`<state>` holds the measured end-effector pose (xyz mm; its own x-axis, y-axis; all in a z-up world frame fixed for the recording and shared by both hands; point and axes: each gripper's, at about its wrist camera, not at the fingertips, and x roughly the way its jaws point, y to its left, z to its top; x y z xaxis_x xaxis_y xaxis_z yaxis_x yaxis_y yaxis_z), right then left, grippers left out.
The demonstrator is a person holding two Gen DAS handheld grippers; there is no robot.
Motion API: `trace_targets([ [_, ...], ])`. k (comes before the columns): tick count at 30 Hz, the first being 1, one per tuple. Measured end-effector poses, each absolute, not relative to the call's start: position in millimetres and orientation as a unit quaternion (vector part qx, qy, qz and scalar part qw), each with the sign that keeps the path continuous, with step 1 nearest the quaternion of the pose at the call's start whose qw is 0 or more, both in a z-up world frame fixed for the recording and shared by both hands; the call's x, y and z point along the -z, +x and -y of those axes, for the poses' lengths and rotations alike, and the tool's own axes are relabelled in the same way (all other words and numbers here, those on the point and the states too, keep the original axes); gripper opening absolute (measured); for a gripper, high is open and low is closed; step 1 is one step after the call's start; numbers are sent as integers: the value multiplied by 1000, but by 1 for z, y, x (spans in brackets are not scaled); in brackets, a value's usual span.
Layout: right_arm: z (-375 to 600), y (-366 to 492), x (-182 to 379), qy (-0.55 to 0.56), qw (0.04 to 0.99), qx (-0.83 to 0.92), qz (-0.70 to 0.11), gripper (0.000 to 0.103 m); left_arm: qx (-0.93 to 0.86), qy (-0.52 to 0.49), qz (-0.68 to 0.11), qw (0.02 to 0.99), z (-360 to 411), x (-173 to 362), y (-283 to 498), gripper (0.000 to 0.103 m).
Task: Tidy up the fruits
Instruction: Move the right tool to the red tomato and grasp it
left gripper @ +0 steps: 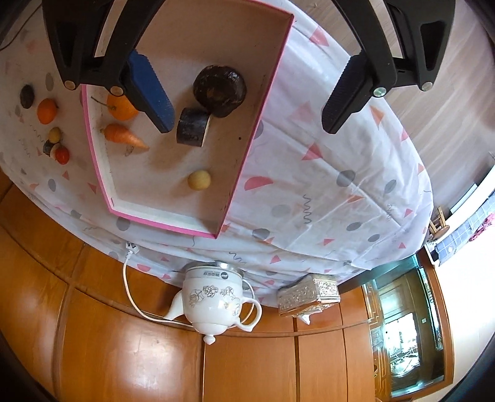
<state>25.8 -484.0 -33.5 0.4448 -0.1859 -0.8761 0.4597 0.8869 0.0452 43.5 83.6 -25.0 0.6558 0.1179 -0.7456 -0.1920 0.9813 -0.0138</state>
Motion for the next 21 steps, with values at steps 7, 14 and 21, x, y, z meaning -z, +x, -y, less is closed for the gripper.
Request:
trace_targets([
  [7,467,31,32,131,850,152,-487,54,-101,-54,-385,916,-94,20,29,103],
  [14,424,39,25,115,862,86,-487,54,-98,-78,-392,912,-107,23,26,103],
  [21,350,74,17,75,871,-12,-485,54,-104,-94,-399,906,-118,27,23,103],
])
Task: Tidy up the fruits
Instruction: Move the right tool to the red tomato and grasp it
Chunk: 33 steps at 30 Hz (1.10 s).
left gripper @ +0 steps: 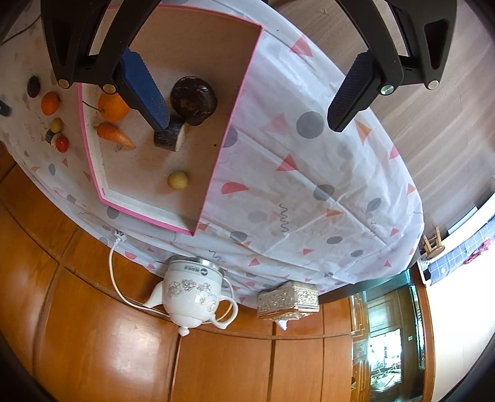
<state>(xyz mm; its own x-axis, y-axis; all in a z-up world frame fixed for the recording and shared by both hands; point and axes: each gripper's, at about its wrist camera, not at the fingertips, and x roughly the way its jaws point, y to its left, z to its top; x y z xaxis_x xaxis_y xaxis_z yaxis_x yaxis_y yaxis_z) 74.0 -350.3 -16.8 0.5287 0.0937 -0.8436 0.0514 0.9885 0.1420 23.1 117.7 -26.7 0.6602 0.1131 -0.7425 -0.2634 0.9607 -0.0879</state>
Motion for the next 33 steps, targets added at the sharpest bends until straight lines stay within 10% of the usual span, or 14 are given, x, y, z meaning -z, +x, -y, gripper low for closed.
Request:
trace_targets([
  [22,194,186,57,-196,815,-146,-525,54,-128,-152,-429,881,-153,48,17,103],
  [25,192,192,75,-230,800,-137,-538,30,-124,-149,-431,881,-150,50,16,103],
  [33,207,183,63,-178,824,-135,-521,28,-124,-137,-424,887,-143,49,17,103],
])
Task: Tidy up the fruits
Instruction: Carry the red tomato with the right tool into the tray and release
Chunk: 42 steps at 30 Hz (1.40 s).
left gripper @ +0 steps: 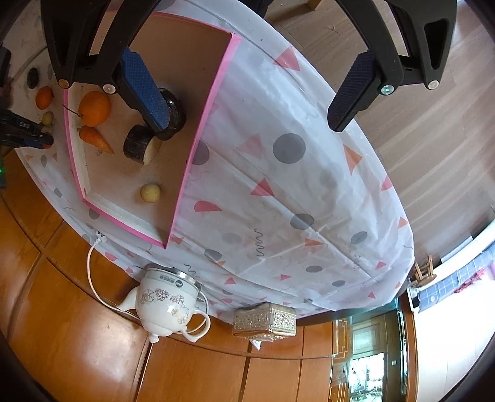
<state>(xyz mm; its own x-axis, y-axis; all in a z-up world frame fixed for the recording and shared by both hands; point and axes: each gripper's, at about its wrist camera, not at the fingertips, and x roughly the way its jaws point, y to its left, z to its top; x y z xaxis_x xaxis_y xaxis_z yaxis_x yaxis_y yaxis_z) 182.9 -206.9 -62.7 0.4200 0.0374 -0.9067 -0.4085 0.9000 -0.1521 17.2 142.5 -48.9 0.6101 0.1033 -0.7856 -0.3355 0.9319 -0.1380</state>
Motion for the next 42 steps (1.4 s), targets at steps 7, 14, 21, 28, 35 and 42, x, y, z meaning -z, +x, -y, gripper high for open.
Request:
trace_targets([
  [7,200,164,39,-143,845,-145,-495,28,-132,-144,-424,884,-146,48,14,103],
  [14,174,148,22,-106,850,-192,-478,28,-134,-148,-418,886,-146,43,8,103],
  [21,116,129,11,-90,842,-262,-463,28,-130,-145,-410,891,-145,37,3,103],
  [28,65,121,22,-96,827,-288,-473,28,-123,-149,-410,891,-145,36,-1,103],
  [35,44,118,31,-89,820,-291,-484,29,-118,-156,-409,891,-147,37,-2,103],
  [42,54,115,27,-63,829,-282,-479,33,-116,-161,-410,890,-149,38,-2,103],
])
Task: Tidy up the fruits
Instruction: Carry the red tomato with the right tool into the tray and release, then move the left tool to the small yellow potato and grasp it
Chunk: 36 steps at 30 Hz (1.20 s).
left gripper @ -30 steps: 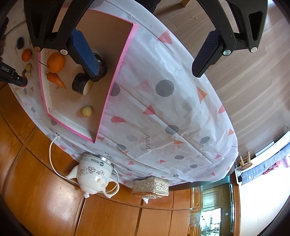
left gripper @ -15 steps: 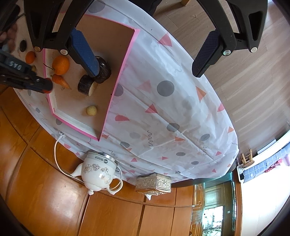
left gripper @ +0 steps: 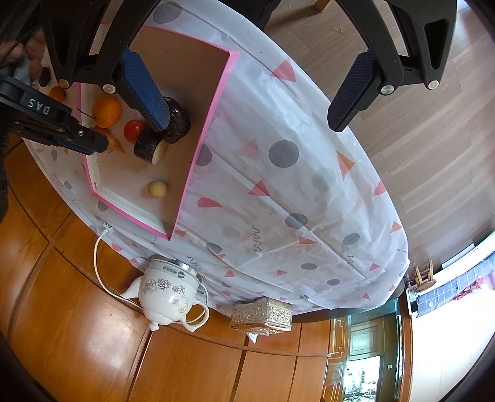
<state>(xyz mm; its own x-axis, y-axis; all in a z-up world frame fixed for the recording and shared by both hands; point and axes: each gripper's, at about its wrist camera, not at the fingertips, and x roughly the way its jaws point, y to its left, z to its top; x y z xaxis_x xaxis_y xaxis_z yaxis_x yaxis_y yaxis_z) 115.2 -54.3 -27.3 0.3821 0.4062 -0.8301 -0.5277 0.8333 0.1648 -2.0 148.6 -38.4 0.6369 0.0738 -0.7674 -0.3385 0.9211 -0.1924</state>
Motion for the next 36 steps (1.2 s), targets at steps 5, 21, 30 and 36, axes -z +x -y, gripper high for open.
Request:
trace_targets([
  [5,77,107,18,-65,841,-263,-468,33,-111,-162,-411,890,-147,39,-1,103],
  [21,208,74,3,-101,872,-135,-460,37,-92,-138,-414,895,-130,35,0,103],
  [30,313,62,-3,-61,879,-19,-473,37,-76,-120,-417,898,-117,32,2,103],
  [36,389,51,-3,-26,875,74,-478,37,-62,-107,-417,900,-106,30,4,103],
])
